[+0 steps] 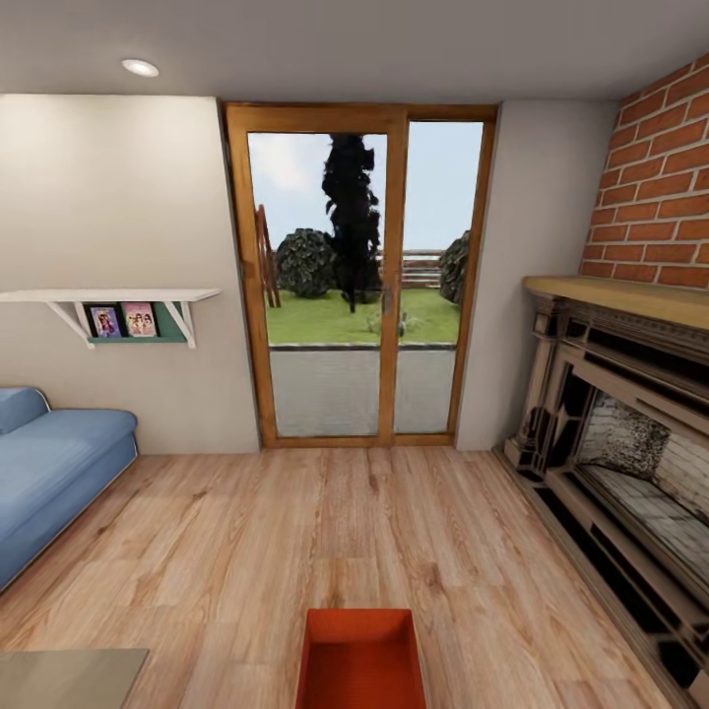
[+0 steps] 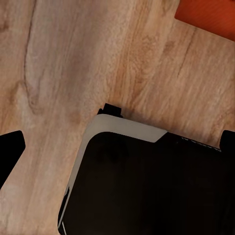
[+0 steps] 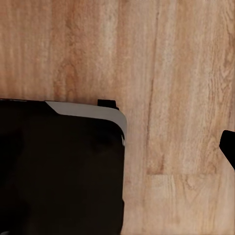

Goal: Move the two storage containers from the living room to the garage. In the garage, place one container on the floor and stack the other container on top of it (either order is fine).

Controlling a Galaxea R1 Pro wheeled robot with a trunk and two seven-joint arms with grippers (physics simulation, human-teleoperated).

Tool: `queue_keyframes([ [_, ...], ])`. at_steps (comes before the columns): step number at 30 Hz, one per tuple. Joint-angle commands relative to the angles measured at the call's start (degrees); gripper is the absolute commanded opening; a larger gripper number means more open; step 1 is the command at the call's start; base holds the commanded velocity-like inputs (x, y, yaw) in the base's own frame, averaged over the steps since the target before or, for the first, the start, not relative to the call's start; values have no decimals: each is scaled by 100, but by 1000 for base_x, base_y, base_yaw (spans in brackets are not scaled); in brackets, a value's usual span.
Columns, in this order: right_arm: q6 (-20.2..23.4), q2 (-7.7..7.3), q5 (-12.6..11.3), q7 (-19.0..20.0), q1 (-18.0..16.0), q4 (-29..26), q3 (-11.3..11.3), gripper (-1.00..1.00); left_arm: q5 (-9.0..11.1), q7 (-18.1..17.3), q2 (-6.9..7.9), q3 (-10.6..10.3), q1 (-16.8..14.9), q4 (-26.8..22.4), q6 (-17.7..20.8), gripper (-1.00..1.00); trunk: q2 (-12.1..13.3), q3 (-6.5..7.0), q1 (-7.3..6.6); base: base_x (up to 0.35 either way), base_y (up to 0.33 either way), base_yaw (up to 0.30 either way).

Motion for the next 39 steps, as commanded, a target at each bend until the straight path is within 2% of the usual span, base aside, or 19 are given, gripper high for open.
queue_keyframes([
  [1,-33,-5,-43,-14,-10,18,64,100,45,14,0,-49,-4,0,3,100,-9,-11,2,0,1,0],
  [14,-33,2,-13,-14,-8,18,71,100,45,14,0,-49,-4,0,5,100,-9,-11,2,6,-2,0],
  [39,-58,2,23,-17,-10,18,40,100,45,31,0,-49,-4,0,8,100,-9,-11,2,86,-30,0],
])
